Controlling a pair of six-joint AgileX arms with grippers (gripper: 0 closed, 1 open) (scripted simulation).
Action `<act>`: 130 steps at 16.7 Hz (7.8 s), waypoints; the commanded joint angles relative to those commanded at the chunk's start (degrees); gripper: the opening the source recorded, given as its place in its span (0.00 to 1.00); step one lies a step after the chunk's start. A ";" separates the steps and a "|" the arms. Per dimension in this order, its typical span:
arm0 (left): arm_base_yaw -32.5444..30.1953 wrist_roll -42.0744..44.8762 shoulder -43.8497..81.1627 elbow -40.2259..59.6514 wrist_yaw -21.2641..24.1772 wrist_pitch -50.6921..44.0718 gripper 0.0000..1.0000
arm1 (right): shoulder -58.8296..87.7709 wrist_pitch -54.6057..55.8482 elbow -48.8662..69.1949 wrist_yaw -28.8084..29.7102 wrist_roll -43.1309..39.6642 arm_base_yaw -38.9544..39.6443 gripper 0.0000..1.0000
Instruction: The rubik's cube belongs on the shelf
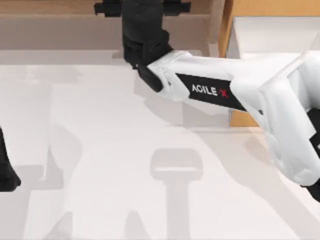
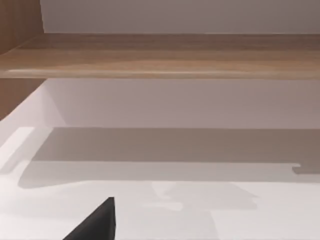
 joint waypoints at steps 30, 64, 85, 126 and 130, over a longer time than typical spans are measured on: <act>0.00 0.00 0.00 0.00 0.00 0.00 1.00 | -20.88 32.95 -56.21 -13.72 -37.90 1.57 1.00; 0.00 0.00 0.00 0.00 0.00 0.00 1.00 | -34.18 57.68 -98.68 -22.54 -85.13 -22.32 0.92; 0.00 0.00 0.00 0.00 0.00 0.00 1.00 | -34.05 57.51 -98.76 -22.51 -84.95 -22.23 0.00; 0.00 0.00 0.00 0.00 0.00 0.00 1.00 | -18.86 32.13 -57.89 -30.14 -84.97 -30.05 0.00; 0.00 0.00 0.00 0.00 0.00 0.00 1.00 | -16.65 29.45 -53.33 -30.72 -84.91 -30.54 0.00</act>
